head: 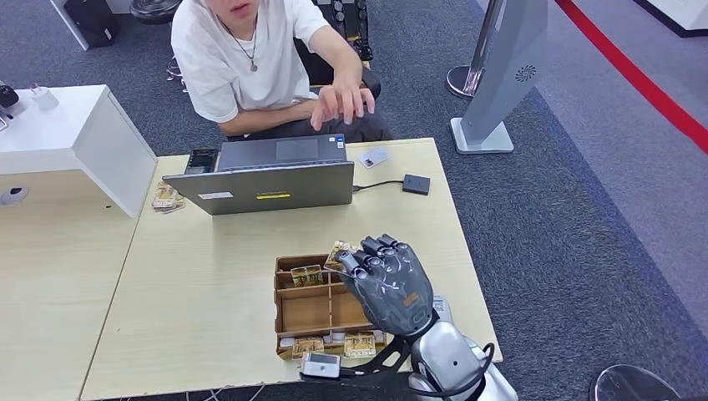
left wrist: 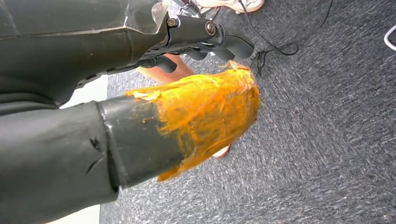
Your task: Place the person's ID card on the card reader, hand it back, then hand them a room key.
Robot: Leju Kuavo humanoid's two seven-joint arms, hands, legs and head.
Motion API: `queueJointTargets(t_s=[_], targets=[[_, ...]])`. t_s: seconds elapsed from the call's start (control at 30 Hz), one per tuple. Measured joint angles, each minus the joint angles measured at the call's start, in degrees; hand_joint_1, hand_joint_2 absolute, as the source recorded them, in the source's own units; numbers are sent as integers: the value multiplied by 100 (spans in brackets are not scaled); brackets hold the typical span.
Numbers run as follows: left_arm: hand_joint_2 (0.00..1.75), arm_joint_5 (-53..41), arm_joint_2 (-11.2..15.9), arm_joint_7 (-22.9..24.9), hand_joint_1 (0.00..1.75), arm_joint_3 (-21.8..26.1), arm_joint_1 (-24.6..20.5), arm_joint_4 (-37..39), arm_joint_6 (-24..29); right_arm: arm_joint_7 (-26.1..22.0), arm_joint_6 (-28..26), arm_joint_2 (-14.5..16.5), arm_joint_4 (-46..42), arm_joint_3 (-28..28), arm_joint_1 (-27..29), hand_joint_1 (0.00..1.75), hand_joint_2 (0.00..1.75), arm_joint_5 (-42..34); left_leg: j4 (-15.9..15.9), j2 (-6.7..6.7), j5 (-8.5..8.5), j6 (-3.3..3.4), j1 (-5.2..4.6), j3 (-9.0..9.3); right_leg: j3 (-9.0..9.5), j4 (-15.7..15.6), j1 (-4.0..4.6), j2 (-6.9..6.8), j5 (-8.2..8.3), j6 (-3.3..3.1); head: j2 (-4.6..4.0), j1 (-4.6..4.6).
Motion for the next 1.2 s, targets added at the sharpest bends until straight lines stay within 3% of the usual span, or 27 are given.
queueJointTargets(t_s=[0.53,0.57,0.7,1.07,1.2], targets=[[0,109,8,-3,0,-267,-1,0,-19,645,2,315,743,-211,-1083,175,175,382,0,0,3,-1,0,0,0,2,0,0,1,0,0,1],[0,212,10,2,0,-336,0,0,-20,709,2,317,814,-205,-1135,167,175,380,0,0,3,-1,0,0,0,2,0,0,1,0,0,1],[0,382,17,19,0,-556,2,0,-18,857,2,348,1055,-185,-1224,4,175,410,0,-1,2,-1,0,-1,0,2,0,-1,1,0,0,1],[0,408,27,65,0,-709,5,0,-18,906,0,375,1272,-169,-1223,0,175,396,0,-1,2,-1,0,0,-1,2,0,-1,1,-1,0,1],[0,417,26,86,0,-709,5,0,-16,823,0,398,1165,-207,-1109,0,0,330,0,-1,2,-1,0,0,-1,2,0,-1,1,-1,0,1]])
